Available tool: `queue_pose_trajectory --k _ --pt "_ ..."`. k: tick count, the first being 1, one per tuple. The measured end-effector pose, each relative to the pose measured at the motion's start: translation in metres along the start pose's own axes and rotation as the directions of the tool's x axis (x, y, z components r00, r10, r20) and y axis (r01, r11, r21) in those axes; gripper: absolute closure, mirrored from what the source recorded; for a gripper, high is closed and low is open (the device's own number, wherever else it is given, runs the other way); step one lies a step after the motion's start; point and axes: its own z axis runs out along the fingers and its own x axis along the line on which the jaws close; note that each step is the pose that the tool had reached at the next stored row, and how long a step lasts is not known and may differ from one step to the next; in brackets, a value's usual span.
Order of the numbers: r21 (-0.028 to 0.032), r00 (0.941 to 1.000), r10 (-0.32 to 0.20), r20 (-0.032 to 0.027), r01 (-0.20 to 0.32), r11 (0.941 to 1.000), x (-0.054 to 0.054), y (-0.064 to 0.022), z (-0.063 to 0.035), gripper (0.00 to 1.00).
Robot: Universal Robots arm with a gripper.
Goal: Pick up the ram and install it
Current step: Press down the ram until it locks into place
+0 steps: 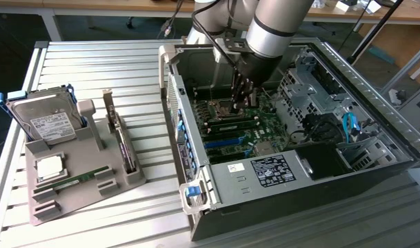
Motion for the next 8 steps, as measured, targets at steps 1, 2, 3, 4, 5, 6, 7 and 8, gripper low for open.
queue_pose_trajectory --k 1,2,3,4,5,6,7,8 --pt "0.0009 0.9997 0.026 0.0016 -0.026 0.9997 0.0 0.0 0.0002 0.88" --pt "0.0017 0.9984 0.056 0.0037 -0.056 0.9984 0.0 0.0 0.0006 0.88" --pt "0.0023 0.9969 0.078 0.0048 -0.078 0.9969 0.0 -0.0001 0.0009 0.88" --pt "0.0028 0.9956 0.094 0.0054 -0.094 0.9956 0.0 -0.0001 0.001 0.88" --pt "0.0033 0.9938 0.111 0.0063 -0.111 0.9939 0.0 -0.0001 0.0012 0.88" --pt "0.0037 0.9917 0.128 0.0074 -0.128 0.9917 0.0001 -0.0001 0.0015 0.88" --pt "0.0045 0.9869 0.161 0.0096 -0.161 0.9869 0.0001 -0.0001 0.0017 0.88" --pt "0.0052 0.9803 0.197 0.012 -0.197 0.9804 0.0001 -0.0001 0.0019 0.88"
